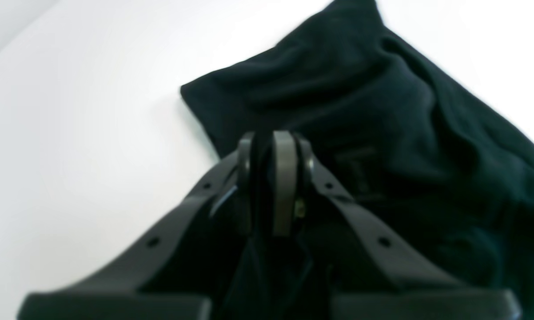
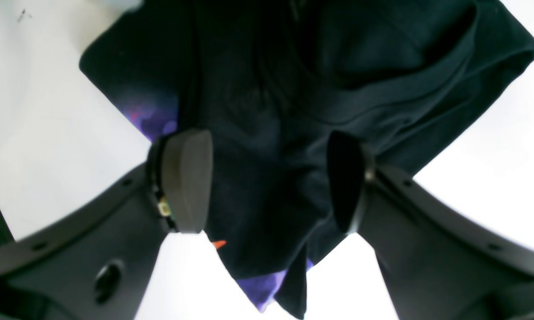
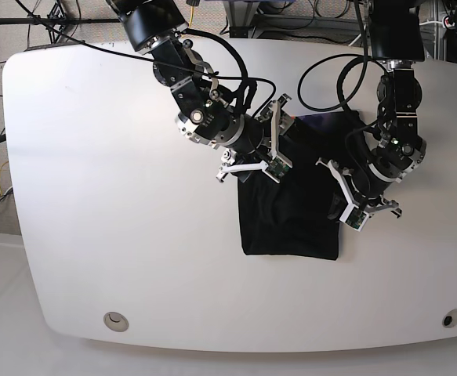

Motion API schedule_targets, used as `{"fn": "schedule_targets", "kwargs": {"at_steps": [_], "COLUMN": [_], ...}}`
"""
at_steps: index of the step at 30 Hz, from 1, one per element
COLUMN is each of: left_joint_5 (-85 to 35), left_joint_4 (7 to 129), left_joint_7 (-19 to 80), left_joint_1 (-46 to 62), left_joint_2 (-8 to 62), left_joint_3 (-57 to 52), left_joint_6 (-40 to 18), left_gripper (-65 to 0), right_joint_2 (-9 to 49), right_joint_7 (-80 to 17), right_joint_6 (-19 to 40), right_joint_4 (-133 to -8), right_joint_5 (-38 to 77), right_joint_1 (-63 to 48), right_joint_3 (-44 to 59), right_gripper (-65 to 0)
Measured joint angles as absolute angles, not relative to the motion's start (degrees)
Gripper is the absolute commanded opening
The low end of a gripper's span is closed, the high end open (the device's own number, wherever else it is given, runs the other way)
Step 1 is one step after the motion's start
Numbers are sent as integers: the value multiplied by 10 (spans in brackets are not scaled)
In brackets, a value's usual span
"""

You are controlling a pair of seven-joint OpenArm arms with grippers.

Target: Fold the T-shirt properly

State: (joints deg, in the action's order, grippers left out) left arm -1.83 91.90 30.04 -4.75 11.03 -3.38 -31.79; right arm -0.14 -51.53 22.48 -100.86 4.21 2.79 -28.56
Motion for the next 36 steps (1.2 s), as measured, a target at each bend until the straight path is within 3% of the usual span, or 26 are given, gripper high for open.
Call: {"fn": "schedule_targets", "kwargs": {"at_steps": [29, 36], "left_joint_5": [-14, 44], "left_joint_4": [701, 661], "left_joint_7": [194, 160], "left_joint_1": [-148, -171], "left_joint_2": [110, 108], "left_joint_3": [-34, -34], "left_joint_6": [-326, -325], "left_gripper": [-607, -607], "right_joint_2": [-1, -1], "right_joint_7": [-517, -517], "right_joint_6": [225, 225], "right_joint_4": [-1008, -1008], "right_joint_5": [42, 42], "right_joint_1": [20, 20], "right_joint_3": [-286, -286], "right_gripper": [-256, -256]}}
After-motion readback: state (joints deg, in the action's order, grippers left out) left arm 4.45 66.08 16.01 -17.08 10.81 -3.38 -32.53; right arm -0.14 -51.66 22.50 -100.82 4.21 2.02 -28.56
